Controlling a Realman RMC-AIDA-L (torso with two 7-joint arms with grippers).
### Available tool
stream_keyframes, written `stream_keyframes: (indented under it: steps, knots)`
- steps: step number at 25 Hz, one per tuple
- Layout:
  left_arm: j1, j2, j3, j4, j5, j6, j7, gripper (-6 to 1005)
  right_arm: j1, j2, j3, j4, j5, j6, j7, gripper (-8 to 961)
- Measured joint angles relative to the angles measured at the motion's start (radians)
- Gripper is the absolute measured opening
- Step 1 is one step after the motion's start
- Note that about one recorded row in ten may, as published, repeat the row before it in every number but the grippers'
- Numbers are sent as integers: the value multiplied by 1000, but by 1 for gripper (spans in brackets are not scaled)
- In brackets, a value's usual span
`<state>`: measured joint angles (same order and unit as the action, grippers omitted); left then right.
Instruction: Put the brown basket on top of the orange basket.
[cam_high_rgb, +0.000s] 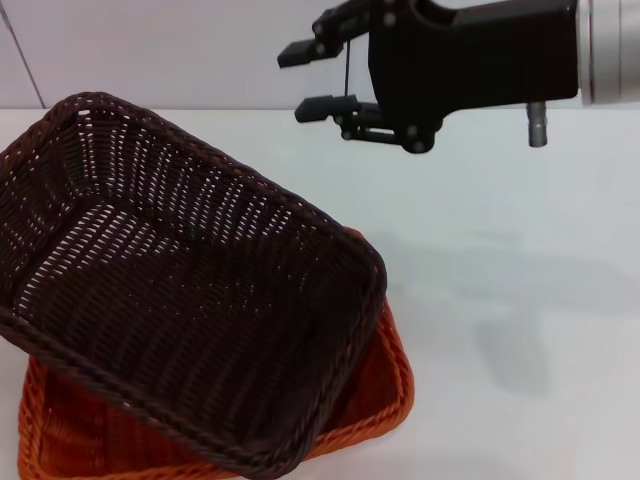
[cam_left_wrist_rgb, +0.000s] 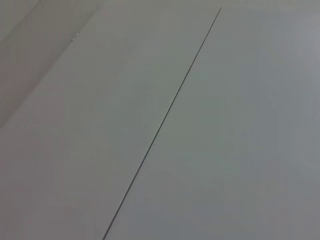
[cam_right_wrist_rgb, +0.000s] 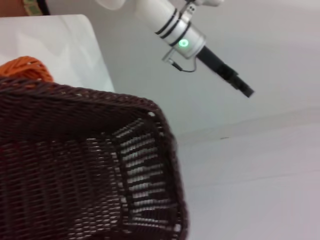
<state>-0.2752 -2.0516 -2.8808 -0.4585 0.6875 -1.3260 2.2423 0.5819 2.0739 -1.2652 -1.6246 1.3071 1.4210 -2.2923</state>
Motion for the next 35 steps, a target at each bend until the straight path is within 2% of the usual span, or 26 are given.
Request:
stream_keyframes:
  steps: [4, 5, 6, 7, 8, 10, 11, 12, 13, 14, 15, 16, 18, 19, 20, 21, 22, 25, 26, 28, 31, 35]
  knots:
    - [0, -1, 0, 0, 1, 3, -2, 716, -1, 0, 4, 12, 43, -59, 41, 355]
    - [1, -1, 0, 0, 2, 3, -3, 716, 1, 0, 2, 18, 76, -118, 103, 355]
    - [1, -1, 0, 0, 2, 3, -3, 716, 1, 0, 2, 18, 76, -118, 103, 355]
    - [1, -1, 0, 0, 2, 3, -3, 716, 1, 1, -10, 21, 107, -189, 161, 355]
    - [1, -1, 0, 0, 2, 3, -3, 716, 1, 1, -10, 21, 107, -189, 161, 355]
    - [11, 3, 3, -4, 5, 11, -9, 716, -11, 5, -54, 23, 156, -336, 250, 354]
    - [16, 7, 6, -6, 5, 15, -10, 716, -11, 5, -54, 23, 156, -336, 250, 354]
    - [16, 7, 6, -6, 5, 15, -10, 716, -16, 5, -73, 25, 170, -394, 282, 354]
    - [27, 12, 10, -8, 6, 20, -11, 716, -23, 6, -107, 31, 189, -512, 340, 354]
    - [27, 12, 10, -8, 6, 20, -11, 715, -23, 6, -107, 31, 189, -512, 340, 354]
    - [31, 13, 11, -8, 6, 20, -12, 715, -26, 6, -137, 39, 194, -614, 397, 354]
    - [31, 13, 11, -8, 6, 20, -12, 715, -26, 6, -137, 39, 194, -614, 397, 354]
    - [32, 15, 15, -8, 8, 22, -12, 715, -27, 6, -168, 52, 202, -755, 455, 354]
    - [33, 16, 18, -8, 8, 25, -12, 715, -27, 6, -168, 52, 202, -755, 455, 354]
    - [33, 17, 20, -8, 9, 30, -12, 715, -32, 6, -192, 66, 223, -846, 462, 354]
    - [33, 17, 21, -10, 10, 36, -13, 715, -32, 6, -192, 66, 223, -846, 462, 354]
    - [33, 17, 21, -11, 10, 38, -13, 715, -37, 6, -208, 73, 238, -902, 461, 354]
    - [34, 17, 17, -24, 10, 48, -13, 716, -71, 7, -287, 73, 254, -1075, 443, 353]
    - [34, 17, 17, -24, 10, 48, -13, 716, -71, 7, -287, 73, 254, -1075, 443, 353]
    - [36, 18, 17, -38, 10, 69, -13, 716, -113, 7, -356, 54, 254, -1187, 437, 353]
    - [40, 19, 19, -44, 10, 82, -13, 716, -150, 7, -396, 33, 259, -1268, 436, 353]
    - [45, 31, 20, -39, 10, 110, -13, 715, -215, 7, -454, 13, 301, -1419, 438, 353]
